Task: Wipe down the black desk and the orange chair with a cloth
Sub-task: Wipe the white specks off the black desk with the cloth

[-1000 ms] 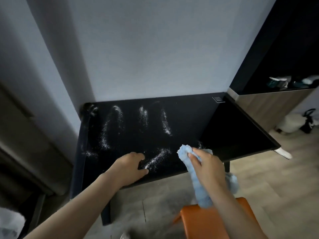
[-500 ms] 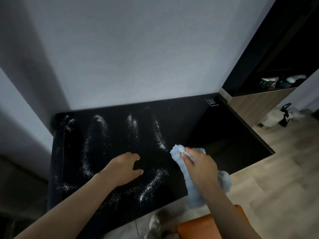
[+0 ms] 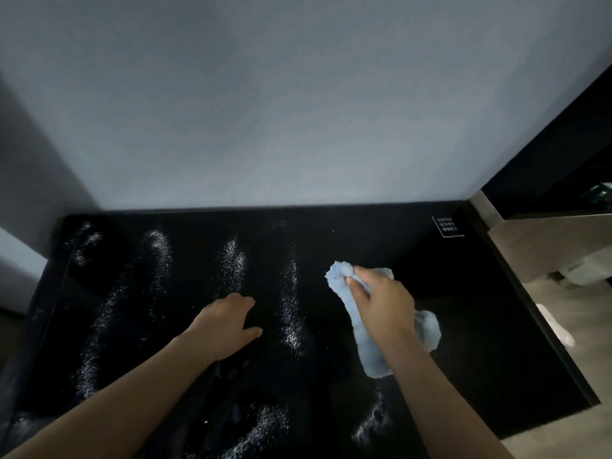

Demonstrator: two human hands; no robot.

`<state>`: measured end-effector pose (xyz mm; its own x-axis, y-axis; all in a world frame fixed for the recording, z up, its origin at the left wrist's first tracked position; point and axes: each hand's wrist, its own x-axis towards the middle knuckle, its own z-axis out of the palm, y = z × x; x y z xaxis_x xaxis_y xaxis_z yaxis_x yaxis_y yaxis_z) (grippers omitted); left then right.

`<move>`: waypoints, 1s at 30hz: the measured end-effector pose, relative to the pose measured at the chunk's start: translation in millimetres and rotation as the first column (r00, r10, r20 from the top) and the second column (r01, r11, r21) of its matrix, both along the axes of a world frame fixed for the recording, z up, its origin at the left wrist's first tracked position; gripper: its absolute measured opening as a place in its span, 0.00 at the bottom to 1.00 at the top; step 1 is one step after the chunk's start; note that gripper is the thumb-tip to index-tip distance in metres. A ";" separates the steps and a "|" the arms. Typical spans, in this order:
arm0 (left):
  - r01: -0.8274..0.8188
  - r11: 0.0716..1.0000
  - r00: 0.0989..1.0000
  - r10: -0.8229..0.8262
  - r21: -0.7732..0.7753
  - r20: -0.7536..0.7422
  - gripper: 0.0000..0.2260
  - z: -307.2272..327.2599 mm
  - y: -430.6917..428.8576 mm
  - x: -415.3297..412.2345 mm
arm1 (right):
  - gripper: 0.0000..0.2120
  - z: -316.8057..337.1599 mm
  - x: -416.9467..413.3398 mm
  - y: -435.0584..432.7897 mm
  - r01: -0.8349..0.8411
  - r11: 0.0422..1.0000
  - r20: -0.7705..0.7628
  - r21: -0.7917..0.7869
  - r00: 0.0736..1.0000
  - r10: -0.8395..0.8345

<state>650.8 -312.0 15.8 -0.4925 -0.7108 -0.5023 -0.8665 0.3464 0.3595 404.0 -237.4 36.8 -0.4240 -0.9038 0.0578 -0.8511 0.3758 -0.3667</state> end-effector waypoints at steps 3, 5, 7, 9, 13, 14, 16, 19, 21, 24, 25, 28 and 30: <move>-0.045 0.999 0.998 0.045 0.018 0.042 0.28 -19.6 -18.8 -23.9 | 0.10 -11.3 -30.5 -38.5 -0.036 0.999 -0.018 0.026 0.999 0.036; -0.061 0.998 0.997 0.060 0.021 0.057 0.27 -32.0 -34.3 -38.4 | 0.09 -17.7 -47.6 -63.1 -0.067 0.997 -0.026 0.046 0.997 0.068; -0.065 0.998 0.996 0.064 0.004 0.061 0.27 -44.0 -52.0 -51.9 | 0.10 -23.4 -61.9 -87.2 -0.081 0.995 -0.022 0.056 0.996 0.082; -0.060 0.998 0.996 0.062 -0.033 0.057 0.30 -55.9 -71.6 -64.4 | 0.10 -30.3 -73.9 -110.6 -0.086 0.994 -0.034 0.067 0.995 0.089; 0.067 0.995 0.972 -0.048 -0.073 0.230 0.45 -77.6 -104.4 -80.7 | 0.11 -47.7 -91.3 -154.3 -0.094 0.990 -0.039 0.102 0.994 0.098; 0.079 0.995 0.964 -0.062 -0.054 0.260 0.49 -83.5 -108.9 -82.5 | 0.11 -52.3 -95.1 -164.3 -0.095 0.991 -0.044 0.099 0.994 0.100; 0.062 0.998 0.961 -0.058 -0.007 0.271 0.55 -95.5 -113.2 -84.5 | 0.11 -61.5 -101.8 -183.8 -0.100 0.991 -0.056 0.086 0.993 0.105; 0.047 0.999 0.966 -0.041 -0.017 0.257 0.54 -111.2 -117.0 -88.2 | 0.11 -75.0 -111.0 -211.0 -0.103 0.992 -0.084 0.070 0.991 0.109; 0.043 0.996 0.967 -0.021 -0.080 0.253 0.50 -119.3 -121.7 -90.0 | 0.11 -83.0 -115.6 -228.5 -0.119 0.992 -0.102 0.046 0.987 0.124; 0.030 0.994 0.971 -0.003 -0.109 0.240 0.46 -129.1 -129.4 -92.8 | 0.12 -94.3 -120.3 -252.4 -0.132 0.991 -0.108 0.007 0.985 0.132; 0.026 0.994 0.972 0.000 -0.104 0.237 0.46 -132.1 -130.3 -93.8 | 0.12 -98.3 -121.5 -258.9 -0.132 0.991 -0.104 0.004 0.986 0.132; 0.024 0.992 0.971 0.006 -0.120 0.239 0.48 -140.3 -130.4 -94.3 | 0.12 -111.3 -123.1 -275.5 -0.153 0.988 -0.095 0.016 0.984 0.153; 0.038 0.990 0.970 -0.003 -0.137 0.245 0.50 -144.4 -129.5 -93.0 | 0.12 -119.8 -122.4 -283.9 -0.164 0.986 -0.089 0.032 0.982 0.166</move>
